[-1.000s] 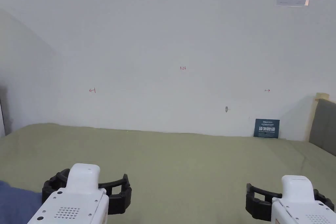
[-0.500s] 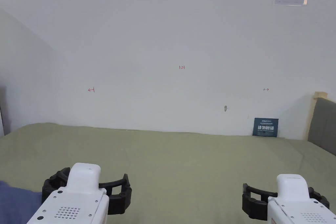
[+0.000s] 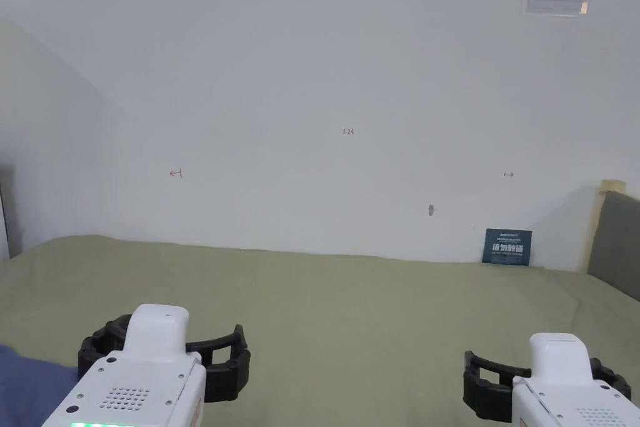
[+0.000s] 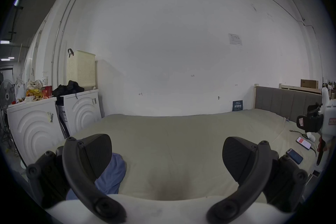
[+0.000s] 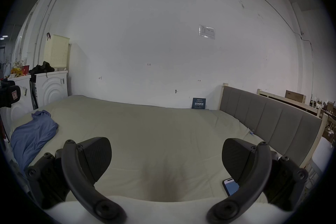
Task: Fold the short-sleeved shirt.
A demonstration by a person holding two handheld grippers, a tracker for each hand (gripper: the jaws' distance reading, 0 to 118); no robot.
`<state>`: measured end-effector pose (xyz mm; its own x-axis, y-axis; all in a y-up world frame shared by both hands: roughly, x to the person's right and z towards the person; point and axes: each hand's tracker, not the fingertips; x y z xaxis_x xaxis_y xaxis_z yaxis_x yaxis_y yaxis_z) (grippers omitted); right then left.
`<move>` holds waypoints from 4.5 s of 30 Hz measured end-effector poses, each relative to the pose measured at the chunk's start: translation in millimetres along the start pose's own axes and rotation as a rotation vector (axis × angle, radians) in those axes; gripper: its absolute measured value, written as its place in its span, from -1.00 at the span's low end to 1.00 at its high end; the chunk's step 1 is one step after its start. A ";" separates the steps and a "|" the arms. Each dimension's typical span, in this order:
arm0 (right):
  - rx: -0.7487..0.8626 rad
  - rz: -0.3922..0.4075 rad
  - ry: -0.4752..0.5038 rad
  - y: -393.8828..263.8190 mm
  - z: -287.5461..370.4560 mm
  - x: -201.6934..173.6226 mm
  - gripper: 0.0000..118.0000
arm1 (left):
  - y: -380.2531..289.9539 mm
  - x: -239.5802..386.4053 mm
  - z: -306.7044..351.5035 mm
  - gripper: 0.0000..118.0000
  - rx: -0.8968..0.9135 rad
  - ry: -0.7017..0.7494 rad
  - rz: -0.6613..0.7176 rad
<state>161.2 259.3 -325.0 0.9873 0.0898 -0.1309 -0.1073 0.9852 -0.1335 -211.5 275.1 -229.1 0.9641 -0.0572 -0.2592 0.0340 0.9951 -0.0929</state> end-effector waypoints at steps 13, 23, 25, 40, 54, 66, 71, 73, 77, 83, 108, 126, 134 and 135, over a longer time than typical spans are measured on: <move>0.010 0.016 0.000 -4.2 -1.7 0.5 1.00 | -1.8 -1.2 -2.7 1.00 0.002 -0.013 0.041; -0.021 0.026 0.018 -10.0 -6.3 -2.7 1.00 | -2.3 -0.8 -10.1 1.00 0.004 -0.014 0.036; -0.020 0.024 0.015 -9.0 -7.7 -2.0 1.00 | -2.2 -0.3 -11.7 1.00 0.002 -0.005 0.026; 0.012 -0.004 0.001 4.7 -11.9 5.7 1.00 | 0.4 2.9 -16.8 1.00 0.006 -0.002 0.022; 0.003 0.010 0.004 10.2 -19.8 7.7 1.00 | 2.0 -4.6 -22.0 1.00 -0.022 0.011 0.063; -0.093 -0.006 -0.038 -16.9 -16.3 10.0 -1.00 | -18.2 12.5 -11.8 -0.99 -0.013 -0.001 -0.081; -0.087 0.026 -0.008 -11.4 -9.4 -3.8 -1.00 | -18.7 7.8 -11.7 -0.99 -0.073 0.019 -0.022; -0.083 0.036 0.028 -4.2 -10.0 -16.1 -1.00 | -14.4 -1.5 -6.3 -0.99 -0.077 0.038 0.003; -0.042 0.058 0.146 14.1 -16.5 -65.4 -1.00 | -0.8 -48.9 10.7 -0.99 -0.049 0.139 0.050; 0.007 0.064 0.410 39.3 -19.2 -179.5 -1.00 | 7.1 -137.1 79.3 -0.99 -0.036 0.374 0.042; -0.066 0.091 0.664 30.8 -68.4 -358.8 -1.00 | 11.6 -314.7 -62.0 -0.99 -0.525 0.325 0.086; -0.183 0.132 0.679 -36.5 -128.5 -403.7 -1.00 | -147.3 -354.2 -308.0 0.45 -1.280 0.047 0.458; -0.210 0.148 0.638 -46.8 -130.3 -382.3 -1.00 | -165.1 -357.5 -315.4 -0.94 -1.206 0.006 0.437; -0.213 0.144 0.637 -46.8 -130.1 -379.4 -1.00 | -165.2 -357.8 -315.6 -0.94 -1.196 0.008 0.427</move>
<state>-223.6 160.1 -396.9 0.7074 0.0502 -0.7050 -0.3175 0.9138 -0.2535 -645.2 105.6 -424.5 0.8378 0.2445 -0.4882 -0.5402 0.2408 -0.8064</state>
